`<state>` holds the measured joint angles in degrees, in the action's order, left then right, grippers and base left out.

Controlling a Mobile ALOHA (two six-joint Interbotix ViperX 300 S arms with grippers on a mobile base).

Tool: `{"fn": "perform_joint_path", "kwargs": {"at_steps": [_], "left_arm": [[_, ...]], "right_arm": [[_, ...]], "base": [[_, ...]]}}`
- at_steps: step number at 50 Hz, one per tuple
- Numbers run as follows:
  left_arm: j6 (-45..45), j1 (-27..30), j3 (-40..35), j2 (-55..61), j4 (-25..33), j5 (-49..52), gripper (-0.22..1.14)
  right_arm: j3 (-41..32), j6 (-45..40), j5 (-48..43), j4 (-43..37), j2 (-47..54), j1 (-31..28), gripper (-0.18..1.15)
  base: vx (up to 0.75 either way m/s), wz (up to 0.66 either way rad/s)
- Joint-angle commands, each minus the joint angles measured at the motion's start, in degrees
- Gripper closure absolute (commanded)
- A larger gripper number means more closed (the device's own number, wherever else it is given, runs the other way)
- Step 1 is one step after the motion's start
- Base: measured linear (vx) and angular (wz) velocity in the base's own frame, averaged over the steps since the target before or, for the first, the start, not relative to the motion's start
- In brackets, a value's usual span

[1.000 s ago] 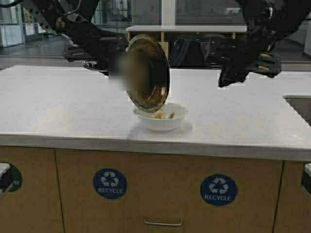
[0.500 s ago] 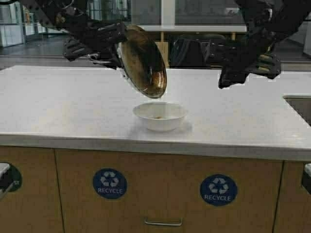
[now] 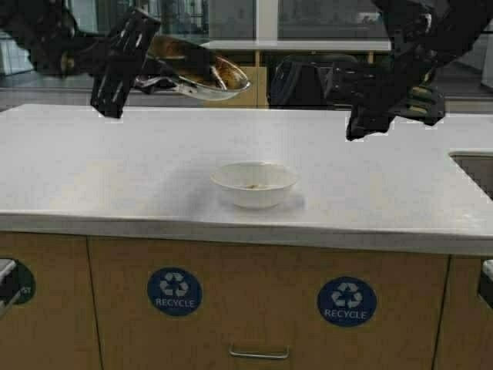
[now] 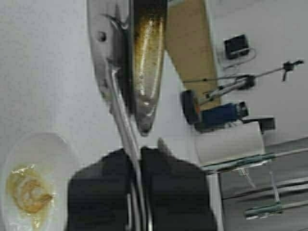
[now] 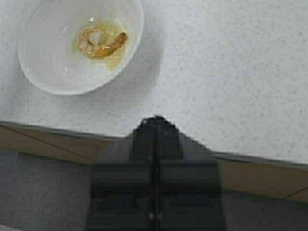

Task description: Add oil to the pan and cook the shrimp and serve it

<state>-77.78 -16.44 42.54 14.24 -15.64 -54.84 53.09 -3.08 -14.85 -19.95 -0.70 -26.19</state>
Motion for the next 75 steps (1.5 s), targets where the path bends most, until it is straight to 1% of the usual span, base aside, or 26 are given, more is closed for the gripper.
{"fn": "perform_joint_path", "kwargs": {"at_steps": [1, 10, 16, 26, 34, 49, 59, 69, 75], "left_arm": [[-6.33, 1.05, -1.32, 3.69, -0.70, -10.81, 0.87], [-11.60, 3.60, -2.37, 11.34, -0.53, -20.30, 0.87], [-12.39, 5.80, -2.90, 14.77, -0.62, -23.12, 0.87], [-12.66, 8.35, -4.22, 19.78, -0.88, -23.20, 0.87], [-13.97, 8.53, -4.83, 22.24, -1.14, -23.12, 0.87], [-13.89, 8.53, -0.53, 23.64, -3.16, -24.52, 0.87], [-9.84, 8.53, 3.60, 25.84, -5.01, -25.66, 0.87], [-9.84, 8.53, 2.81, 29.36, -7.73, -26.46, 0.87], [-10.46, 8.53, 1.93, 30.59, -8.35, -26.81, 0.87]], "right_arm": [[-0.70, -0.09, -0.44, -0.26, -0.62, -0.18, 0.90], [-0.70, 0.00, -0.26, -0.26, -0.53, -0.09, 0.90], [-0.79, 0.00, -0.26, -0.26, -0.53, -0.09, 0.90], [-0.70, 0.00, -0.26, -0.26, -0.26, -0.18, 0.90], [-0.62, -0.09, -0.26, -0.26, 0.00, -0.18, 0.90], [-1.14, -0.09, -0.26, -0.26, 1.05, -0.09, 0.90], [-0.88, -0.09, -0.26, -0.26, 1.32, -0.18, 0.90], [-1.14, -0.09, -0.26, -0.26, 1.85, -0.18, 0.90], [-0.88, -0.09, -0.26, -0.35, 1.85, -0.09, 0.90]], "base": [[0.00, 0.00], [0.00, 0.00], [0.00, 0.00], [0.00, 0.00], [0.00, 0.00], [0.00, 0.00], [0.00, 0.00], [0.00, 0.00], [0.00, 0.00]]}}
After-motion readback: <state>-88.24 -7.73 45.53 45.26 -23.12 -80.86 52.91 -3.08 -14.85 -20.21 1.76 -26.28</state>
